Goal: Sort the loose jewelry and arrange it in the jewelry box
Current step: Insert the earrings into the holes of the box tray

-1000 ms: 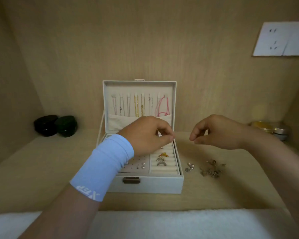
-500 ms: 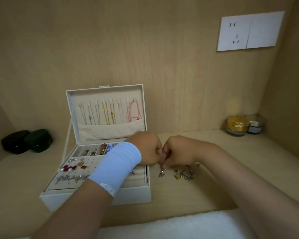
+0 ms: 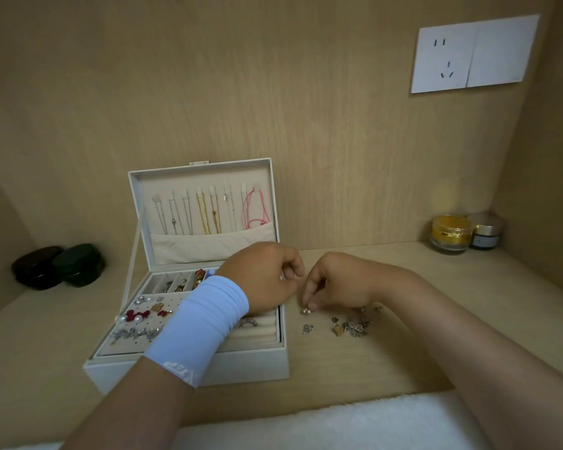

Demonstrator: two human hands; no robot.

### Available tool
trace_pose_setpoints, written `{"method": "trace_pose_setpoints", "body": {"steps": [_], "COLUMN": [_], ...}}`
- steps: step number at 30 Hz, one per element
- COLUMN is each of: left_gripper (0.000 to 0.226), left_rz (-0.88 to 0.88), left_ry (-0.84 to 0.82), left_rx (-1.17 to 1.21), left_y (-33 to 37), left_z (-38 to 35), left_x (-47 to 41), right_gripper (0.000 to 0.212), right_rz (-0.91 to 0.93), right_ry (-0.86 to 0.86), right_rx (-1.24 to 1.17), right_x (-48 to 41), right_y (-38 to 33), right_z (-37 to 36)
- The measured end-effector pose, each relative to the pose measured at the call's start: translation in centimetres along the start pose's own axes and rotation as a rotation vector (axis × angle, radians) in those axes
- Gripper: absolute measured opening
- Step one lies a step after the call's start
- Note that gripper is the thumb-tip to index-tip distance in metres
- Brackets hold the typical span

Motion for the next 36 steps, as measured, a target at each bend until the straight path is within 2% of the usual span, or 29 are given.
{"method": "trace_pose_setpoints", "body": {"steps": [4,8,12,14,16,18,20,24,31,36], "left_gripper": [0.023,0.014,0.005,0.01,0.016,0.017,0.015,0.014,0.013,0.014], "left_rz": [0.038,0.073,0.088,0.105,0.12,0.142,0.163,0.193,0.223,0.284], "left_ry": [0.01,0.095,0.169,0.209,0.241,0.262,0.263,0.263,0.295,0.339], "left_rx": [0.107,0.158,0.235,0.29,0.415,0.605,0.727,0.813,0.777,0.731], "left_y": [0.0,-0.6,-1.4,-1.9,-2.1,-2.1,-2.1,-2.5,-3.9,-6.6], "left_z": [0.1,1.1,1.8,2.3,2.5,2.4,2.2,2.3,4.2,6.5], "left_x": [0.4,0.6,1.1,1.5,2.0,2.6,3.1,3.9,6.0,9.3], "right_gripper": [0.008,0.008,0.019,0.014,0.013,0.017,0.025,0.019,0.008,0.011], "right_rz": [0.003,-0.052,-0.093,-0.102,-0.093,-0.099,-0.11,-0.091,-0.086,-0.054], "right_ry": [0.08,-0.035,-0.07,-0.047,-0.016,-0.089,-0.148,-0.1,0.013,0.191], "right_rx": [-0.316,-0.509,-0.621,-0.493,-0.164,0.02,0.05,0.102,0.121,-0.039], "right_x": [0.2,0.7,0.5,0.6,0.8,1.0,1.2,1.1,1.2,1.9], "right_y": [0.3,0.6,0.7,0.6,0.1,-0.3,-0.7,-1.3,-1.2,-2.4], "right_z": [2.9,2.2,2.0,1.9,1.4,-0.4,-1.7,-1.9,-0.6,3.2]}}
Point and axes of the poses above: each hand's wrist, its own x-axis away from the middle knuckle, its own z-axis out of the back of the hand, y = z × x, the point moved 10 cm from there along -x, towards the middle knuckle, and after that the axes turned 15 degrees about -z, right-handed, at the moved point
